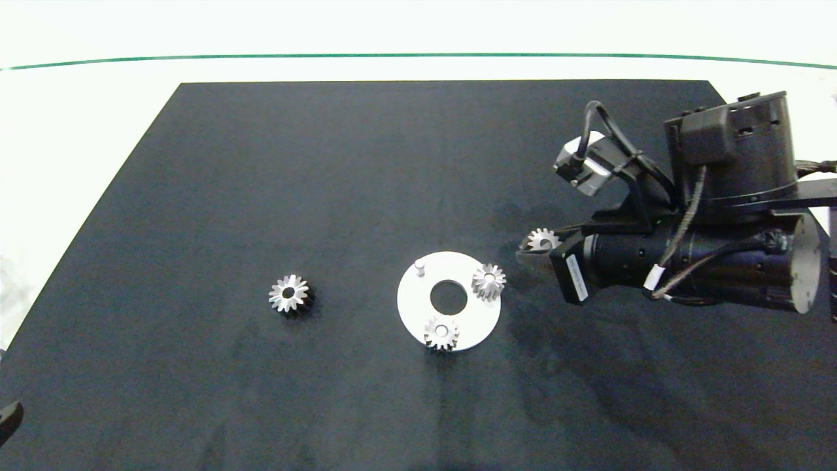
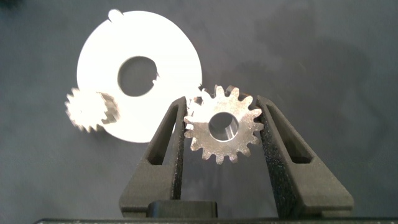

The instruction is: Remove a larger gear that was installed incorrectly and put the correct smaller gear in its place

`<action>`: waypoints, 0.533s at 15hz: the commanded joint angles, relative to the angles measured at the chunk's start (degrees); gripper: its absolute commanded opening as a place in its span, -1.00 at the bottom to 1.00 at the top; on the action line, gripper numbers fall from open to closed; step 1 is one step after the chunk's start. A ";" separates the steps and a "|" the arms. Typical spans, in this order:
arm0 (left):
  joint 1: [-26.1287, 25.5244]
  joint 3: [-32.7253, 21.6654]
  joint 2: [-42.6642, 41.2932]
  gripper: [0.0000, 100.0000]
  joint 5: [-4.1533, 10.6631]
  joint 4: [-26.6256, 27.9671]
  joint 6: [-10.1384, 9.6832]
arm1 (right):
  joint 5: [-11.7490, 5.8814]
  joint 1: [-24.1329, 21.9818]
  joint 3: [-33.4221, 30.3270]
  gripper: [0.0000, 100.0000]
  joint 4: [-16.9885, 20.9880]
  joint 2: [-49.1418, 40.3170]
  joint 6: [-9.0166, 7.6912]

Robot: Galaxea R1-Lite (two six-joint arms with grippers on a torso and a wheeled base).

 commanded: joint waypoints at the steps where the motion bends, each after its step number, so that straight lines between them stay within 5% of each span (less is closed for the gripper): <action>1: 0.00 -0.10 -1.00 1.00 0.07 0.07 0.69 | -1.13 3.50 -7.45 -0.56 0.68 8.42 0.61; 8: -0.17 0.60 -1.09 1.00 -0.02 0.07 0.87 | -3.59 6.76 -17.47 -0.56 5.52 17.47 0.70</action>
